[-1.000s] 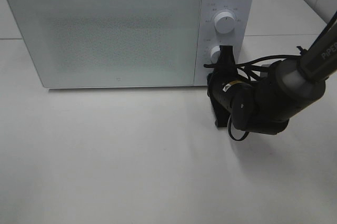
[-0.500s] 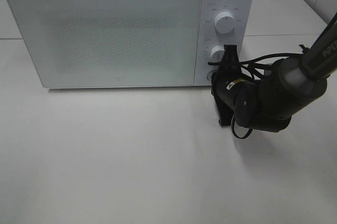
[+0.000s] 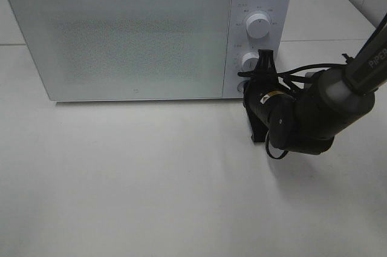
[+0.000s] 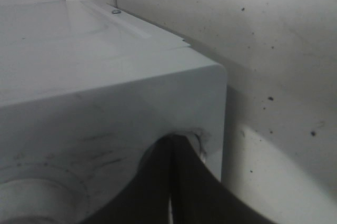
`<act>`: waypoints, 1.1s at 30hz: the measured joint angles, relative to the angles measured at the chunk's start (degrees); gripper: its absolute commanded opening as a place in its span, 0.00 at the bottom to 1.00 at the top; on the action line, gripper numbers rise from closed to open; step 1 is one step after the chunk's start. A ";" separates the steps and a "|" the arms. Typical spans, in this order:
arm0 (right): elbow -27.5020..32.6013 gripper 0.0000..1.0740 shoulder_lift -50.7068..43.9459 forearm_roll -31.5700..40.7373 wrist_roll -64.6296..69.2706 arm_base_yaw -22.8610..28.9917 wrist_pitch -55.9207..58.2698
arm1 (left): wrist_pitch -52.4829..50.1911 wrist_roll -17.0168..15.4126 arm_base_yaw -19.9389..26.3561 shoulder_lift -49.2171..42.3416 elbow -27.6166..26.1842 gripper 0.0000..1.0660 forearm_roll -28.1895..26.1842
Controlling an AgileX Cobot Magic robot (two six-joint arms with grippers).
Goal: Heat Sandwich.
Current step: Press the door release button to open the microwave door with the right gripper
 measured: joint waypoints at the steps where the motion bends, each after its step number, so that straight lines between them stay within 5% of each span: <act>1: -0.11 0.00 0.06 0.06 0.00 0.00 0.06 | 0.00 0.00 0.00 0.00 0.00 0.95 0.00; 33: -4.35 0.01 2.58 4.24 -1.03 0.97 2.46 | 0.00 0.00 0.00 0.00 0.00 0.95 0.00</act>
